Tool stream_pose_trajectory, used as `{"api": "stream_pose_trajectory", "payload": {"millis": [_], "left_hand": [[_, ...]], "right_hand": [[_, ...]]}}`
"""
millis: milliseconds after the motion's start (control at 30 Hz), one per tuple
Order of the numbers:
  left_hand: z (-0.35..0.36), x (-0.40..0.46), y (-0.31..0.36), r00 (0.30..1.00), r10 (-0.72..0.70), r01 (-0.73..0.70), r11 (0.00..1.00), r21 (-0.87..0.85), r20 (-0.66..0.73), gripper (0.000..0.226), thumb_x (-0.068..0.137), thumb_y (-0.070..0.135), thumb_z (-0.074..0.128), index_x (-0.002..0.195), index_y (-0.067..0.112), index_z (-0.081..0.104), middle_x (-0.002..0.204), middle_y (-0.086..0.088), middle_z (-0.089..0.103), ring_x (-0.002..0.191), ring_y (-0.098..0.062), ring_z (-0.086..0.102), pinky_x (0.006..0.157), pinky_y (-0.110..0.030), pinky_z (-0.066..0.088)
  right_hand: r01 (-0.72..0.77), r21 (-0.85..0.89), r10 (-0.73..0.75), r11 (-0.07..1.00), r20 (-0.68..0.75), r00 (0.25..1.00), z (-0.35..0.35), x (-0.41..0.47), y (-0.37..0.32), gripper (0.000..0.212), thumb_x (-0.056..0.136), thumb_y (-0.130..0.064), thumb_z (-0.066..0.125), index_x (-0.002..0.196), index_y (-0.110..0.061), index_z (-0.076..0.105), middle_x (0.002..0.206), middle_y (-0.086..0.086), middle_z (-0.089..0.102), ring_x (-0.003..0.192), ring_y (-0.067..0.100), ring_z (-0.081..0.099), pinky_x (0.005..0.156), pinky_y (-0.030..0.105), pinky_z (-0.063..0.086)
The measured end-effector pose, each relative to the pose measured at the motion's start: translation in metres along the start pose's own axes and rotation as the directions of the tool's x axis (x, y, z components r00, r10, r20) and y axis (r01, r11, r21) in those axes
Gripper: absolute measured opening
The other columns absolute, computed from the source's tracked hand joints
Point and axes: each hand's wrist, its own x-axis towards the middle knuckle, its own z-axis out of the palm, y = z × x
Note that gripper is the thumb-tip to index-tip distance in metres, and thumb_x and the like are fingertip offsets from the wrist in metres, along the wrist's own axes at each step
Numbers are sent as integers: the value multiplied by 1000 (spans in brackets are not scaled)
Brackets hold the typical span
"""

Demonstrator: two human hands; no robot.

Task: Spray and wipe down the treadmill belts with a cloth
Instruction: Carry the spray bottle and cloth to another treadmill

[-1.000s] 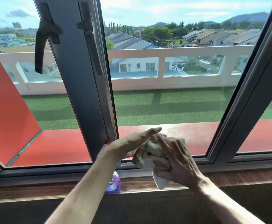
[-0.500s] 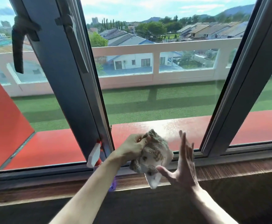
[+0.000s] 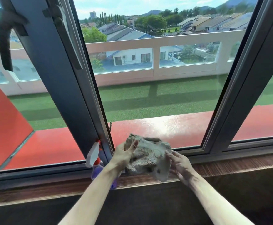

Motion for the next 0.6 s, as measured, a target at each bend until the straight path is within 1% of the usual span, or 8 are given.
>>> {"api": "stream_pose_trajectory", "payload": {"millis": [33, 67, 100, 200, 333, 400, 500, 600], "left_hand": [[1, 0, -11, 999, -31, 32, 999, 41, -26, 31, 94, 35, 69, 119, 18, 61, 106, 5, 67, 92, -4, 65, 84, -16, 55], [1, 2, -25, 996, -53, 57, 996, 70, -67, 35, 92, 27, 74, 122, 14, 61, 114, 0, 68, 98, -8, 65, 88, -17, 55], [3, 4, -37, 991, -70, 78, 994, 72, -112, 34, 91, 16, 75, 122, 10, 61, 117, -3, 69, 97, -9, 65, 83, -14, 54], [9, 11, -72, 965, -50, 109, 969, 221, -257, 29, 91, 7, 73, 117, 12, 60, 112, 3, 69, 98, -12, 63, 81, -18, 48], [12, 21, -101, 931, -13, 136, 940, 313, -365, 39, 90, 6, 73, 126, 13, 60, 116, 3, 67, 106, -18, 62, 86, -16, 38], [14, 22, -113, 923, -2, 151, 922, 355, -386, 42, 89, 8, 74, 129, 12, 60, 119, 1, 67, 115, -22, 63, 93, -21, 42], [16, 23, -128, 902, 39, 168, 885, 433, -430, 45, 87, 9, 75, 128, 10, 58, 119, -11, 69, 117, -31, 63, 98, -34, 47], [18, 17, -131, 873, 158, 109, 859, 500, -461, 54, 82, 6, 80, 127, 12, 51, 122, -13, 60, 115, -32, 60, 94, -40, 49]], "right_hand": [[33, -100, -36, 994, -28, 999, -1, 3, -1, 55, 75, -36, 84, 118, -4, 72, 104, 12, 77, 79, 20, 67, 57, 31, 54], [62, -203, -71, 977, -37, 997, -1, 4, -2, 45, 79, -30, 85, 112, -3, 73, 96, 10, 77, 71, 15, 67, 52, 29, 52], [81, -301, -98, 950, -43, 994, -1, 8, 0, 32, 84, -23, 84, 107, -3, 73, 89, 8, 77, 66, 12, 66, 49, 28, 51], [148, -578, -190, 803, -12, 982, 5, 22, 14, 13, 87, -13, 83, 98, -10, 75, 86, 3, 78, 79, 18, 72, 69, 32, 60], [148, -752, -257, 642, -30, 966, 13, 35, 37, 14, 85, -20, 83, 85, -28, 72, 76, -14, 73, 72, -2, 66, 65, 13, 46], [110, -788, -257, 605, -62, 964, 13, 37, 43, 18, 86, -18, 78, 88, -34, 69, 79, -16, 71, 80, 6, 69, 71, 19, 48], [38, -843, -269, 536, -128, 955, 14, 40, 52, 21, 88, -19, 70, 106, -31, 69, 92, -1, 76, 93, 26, 72, 79, 35, 54], [-4, -911, -355, 413, -165, 920, 19, 33, 57, 37, 91, -24, 73, 124, -22, 55, 106, 8, 71, 104, 33, 69, 75, 36, 49]]}}
